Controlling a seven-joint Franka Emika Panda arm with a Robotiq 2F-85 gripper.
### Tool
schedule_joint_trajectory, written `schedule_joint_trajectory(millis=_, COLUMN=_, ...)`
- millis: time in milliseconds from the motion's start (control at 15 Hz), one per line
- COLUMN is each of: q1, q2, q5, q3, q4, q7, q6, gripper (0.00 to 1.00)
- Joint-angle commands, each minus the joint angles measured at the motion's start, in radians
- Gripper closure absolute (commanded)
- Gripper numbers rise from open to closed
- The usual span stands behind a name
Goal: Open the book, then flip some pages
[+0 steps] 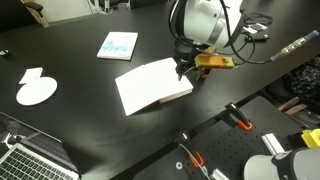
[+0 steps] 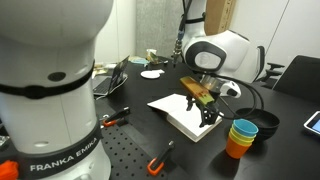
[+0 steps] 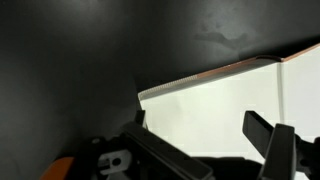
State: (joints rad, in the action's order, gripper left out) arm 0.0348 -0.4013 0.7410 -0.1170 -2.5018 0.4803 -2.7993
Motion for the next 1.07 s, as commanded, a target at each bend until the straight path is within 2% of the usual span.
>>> schedule_joint_trajectory(millis=0, q1=-0.072, q2=-0.061, q5=0.014, q3=0.003, q4=0.080, q7=0.041, q6=0.095, gripper=0.00)
schedule_joint_trajectory(millis=200, q1=-0.121, q2=-0.105, q5=0.026, q3=0.017, q4=0.118, q7=0.059, q6=0.142, gripper=0.00)
schedule_joint_trajectory(millis=267, q1=-0.207, q2=-0.113, q5=-0.021, q3=0.089, q4=0.124, q7=0.032, q6=0.129, gripper=0.00)
schedule_joint_trajectory(millis=533, q1=-0.282, q2=-0.175, q5=-0.029, q3=0.155, q4=0.155, q7=0.030, q6=0.121, gripper=0.00)
schedule_joint_trajectory(millis=1000, q1=-0.335, q2=-0.247, q5=-0.069, q3=0.210, q4=0.201, q7=0.014, q6=0.112, gripper=0.00)
